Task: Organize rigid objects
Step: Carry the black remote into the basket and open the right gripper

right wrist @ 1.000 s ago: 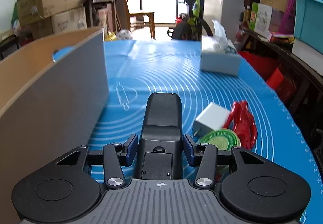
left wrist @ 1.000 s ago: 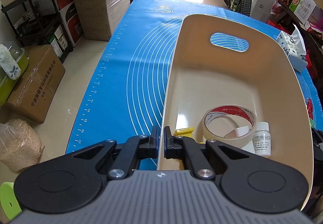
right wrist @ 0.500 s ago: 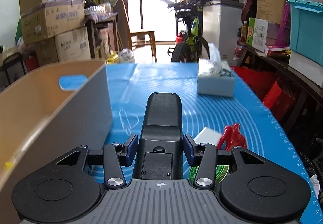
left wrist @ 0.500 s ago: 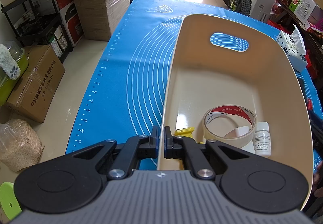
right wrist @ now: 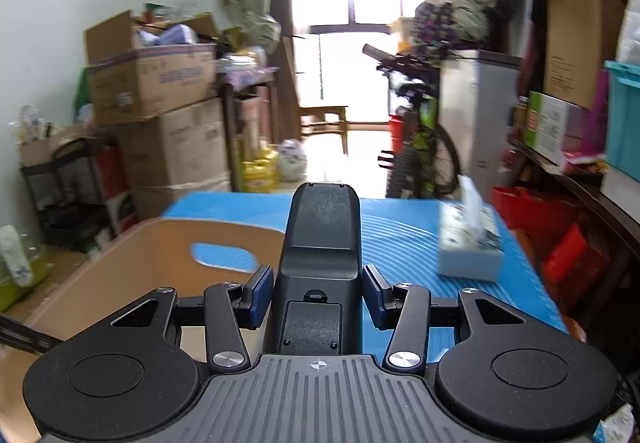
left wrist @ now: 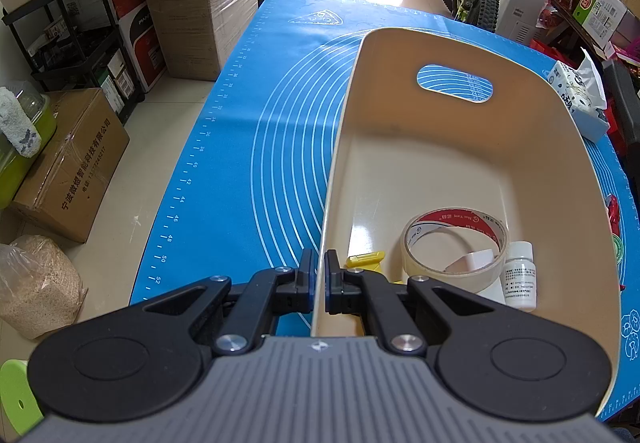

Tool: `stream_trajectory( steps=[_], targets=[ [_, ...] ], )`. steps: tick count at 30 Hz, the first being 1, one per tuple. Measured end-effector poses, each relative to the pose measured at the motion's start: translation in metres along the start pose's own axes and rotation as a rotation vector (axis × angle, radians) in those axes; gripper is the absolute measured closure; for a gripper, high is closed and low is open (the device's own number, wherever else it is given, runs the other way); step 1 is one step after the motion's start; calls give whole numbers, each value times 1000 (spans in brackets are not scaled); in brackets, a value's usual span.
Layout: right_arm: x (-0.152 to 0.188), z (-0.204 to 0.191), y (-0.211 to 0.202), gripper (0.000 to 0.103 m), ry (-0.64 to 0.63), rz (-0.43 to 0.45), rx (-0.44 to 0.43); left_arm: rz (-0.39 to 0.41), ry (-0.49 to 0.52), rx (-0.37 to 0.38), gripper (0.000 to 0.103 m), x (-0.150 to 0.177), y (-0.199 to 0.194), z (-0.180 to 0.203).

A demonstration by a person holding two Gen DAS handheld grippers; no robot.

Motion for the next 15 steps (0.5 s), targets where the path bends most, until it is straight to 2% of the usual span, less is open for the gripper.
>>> stream_trajectory(
  steps=[6, 15],
  targets=[
    [-11, -44, 4, 49, -30, -33, -95, 0, 0, 0, 97, 0, 0, 0],
    [5, -100, 21, 49, -106, -142, -175, 0, 1, -1, 97, 0, 0, 0]
  ],
)
Point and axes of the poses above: each gripper's, at about its wrist camera, not at the fingertips, and y roughly the way its jaws point, z to its right, x to its underside, the point moved 7 cm from there along y, roughly the way its jaws point, and after that the axes turned 4 degrees about -y, right-handed, at the moved point
